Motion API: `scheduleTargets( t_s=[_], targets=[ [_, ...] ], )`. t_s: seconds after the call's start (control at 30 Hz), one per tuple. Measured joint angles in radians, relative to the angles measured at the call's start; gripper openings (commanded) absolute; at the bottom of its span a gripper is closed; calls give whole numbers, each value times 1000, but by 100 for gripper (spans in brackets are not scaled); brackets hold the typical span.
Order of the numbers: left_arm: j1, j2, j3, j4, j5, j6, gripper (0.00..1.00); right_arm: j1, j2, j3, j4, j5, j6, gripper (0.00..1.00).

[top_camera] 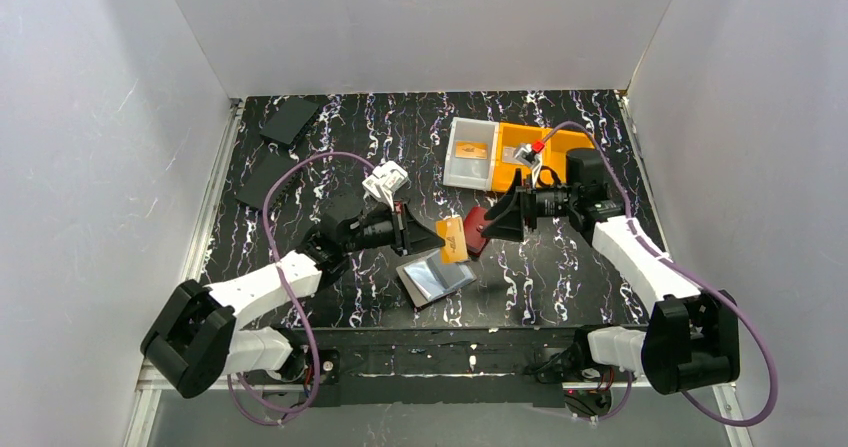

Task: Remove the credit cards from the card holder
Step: Place the credit card in the storage box.

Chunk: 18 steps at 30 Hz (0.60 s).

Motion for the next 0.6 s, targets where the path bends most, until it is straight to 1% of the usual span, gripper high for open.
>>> scheduleTargets(
  t_s=[0.17,0.33,0.47,0.6],
  targets=[
    [0,61,38,22,30,3,0,4,23,-84,115,-13,133,86],
    [0,109,63,91,47,-27,0,45,74,-87,198,-20,221,82],
    [0,141,68,145,53,-55,0,92,115,-87,262,-37,278,73],
    [-1,148,68,168,56,-74,0,103,135,-87,304,-50,328,59]
  ],
)
